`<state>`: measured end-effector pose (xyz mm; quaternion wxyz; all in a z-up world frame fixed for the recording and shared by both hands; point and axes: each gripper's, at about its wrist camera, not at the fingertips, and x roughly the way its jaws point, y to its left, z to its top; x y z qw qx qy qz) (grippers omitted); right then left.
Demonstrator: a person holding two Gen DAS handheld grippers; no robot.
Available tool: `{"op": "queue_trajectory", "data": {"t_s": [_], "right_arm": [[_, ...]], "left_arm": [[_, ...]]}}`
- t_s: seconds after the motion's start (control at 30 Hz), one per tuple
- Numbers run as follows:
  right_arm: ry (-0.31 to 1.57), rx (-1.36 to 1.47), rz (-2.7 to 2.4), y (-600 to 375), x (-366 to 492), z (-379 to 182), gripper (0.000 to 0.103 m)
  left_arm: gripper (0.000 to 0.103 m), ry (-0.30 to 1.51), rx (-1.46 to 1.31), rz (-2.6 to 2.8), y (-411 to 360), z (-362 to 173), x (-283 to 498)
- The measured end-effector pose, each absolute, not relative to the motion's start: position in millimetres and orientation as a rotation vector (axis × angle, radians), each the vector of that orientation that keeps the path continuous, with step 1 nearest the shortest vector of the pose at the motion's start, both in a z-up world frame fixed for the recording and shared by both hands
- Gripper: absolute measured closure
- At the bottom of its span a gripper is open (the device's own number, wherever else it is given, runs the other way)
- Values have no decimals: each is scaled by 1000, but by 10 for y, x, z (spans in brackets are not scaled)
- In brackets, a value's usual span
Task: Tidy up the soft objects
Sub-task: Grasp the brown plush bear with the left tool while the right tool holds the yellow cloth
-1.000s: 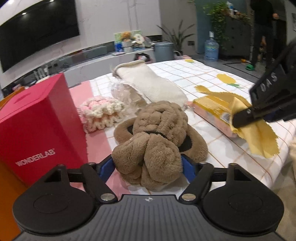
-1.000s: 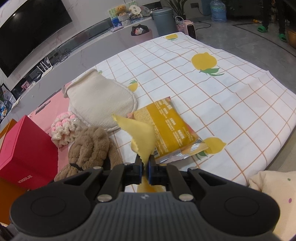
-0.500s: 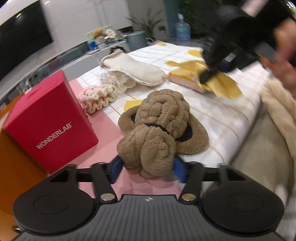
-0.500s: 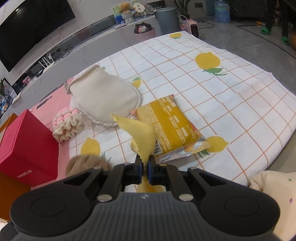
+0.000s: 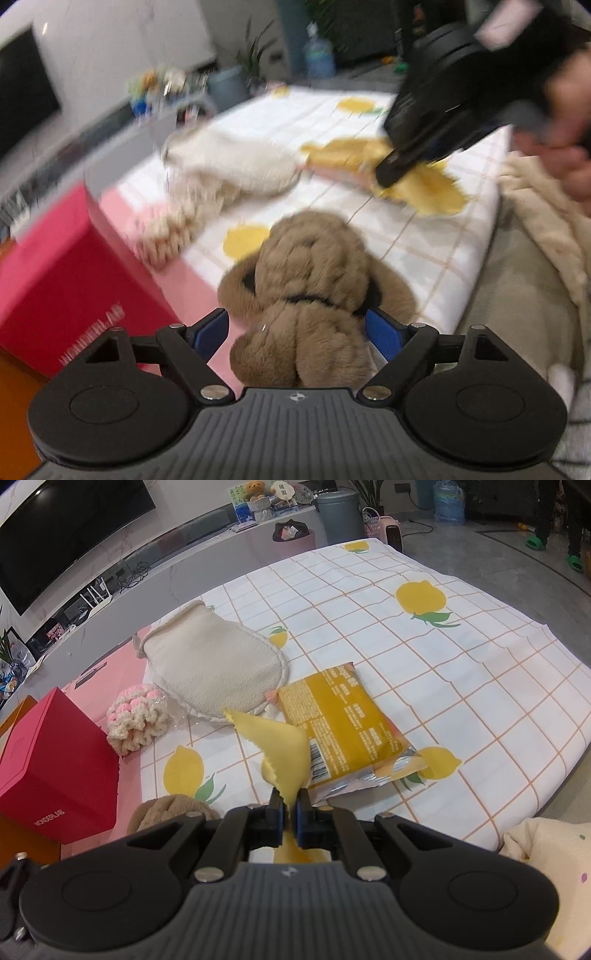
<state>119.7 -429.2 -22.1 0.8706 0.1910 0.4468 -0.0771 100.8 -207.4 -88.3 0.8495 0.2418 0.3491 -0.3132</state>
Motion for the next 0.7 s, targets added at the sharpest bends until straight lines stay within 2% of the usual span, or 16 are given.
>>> {"op": "queue_trajectory", "data": {"t_s": [0.23,0.3,0.37,0.53,0.7], "right_arm": [[930,410,-144,-4295,1211,-221,99],[931,407,-137,-4276,1213,-219,99],[930,405,-133,-4264,1206,-209,99],[928,403,-135,-4271,1190,-202,99],[925,393,-128,-4250,1190,-193,99]], "left_arm": [[5,845,345,-685,-1928,-953,1208],[9,867,308,-698,-1884,-970,1240],[19,894,258,-716,-1854,-972,1281],[36,893,248,-735,-1851,-941,1255],[43,890,227,-723,-1829,-898,1264]]}}
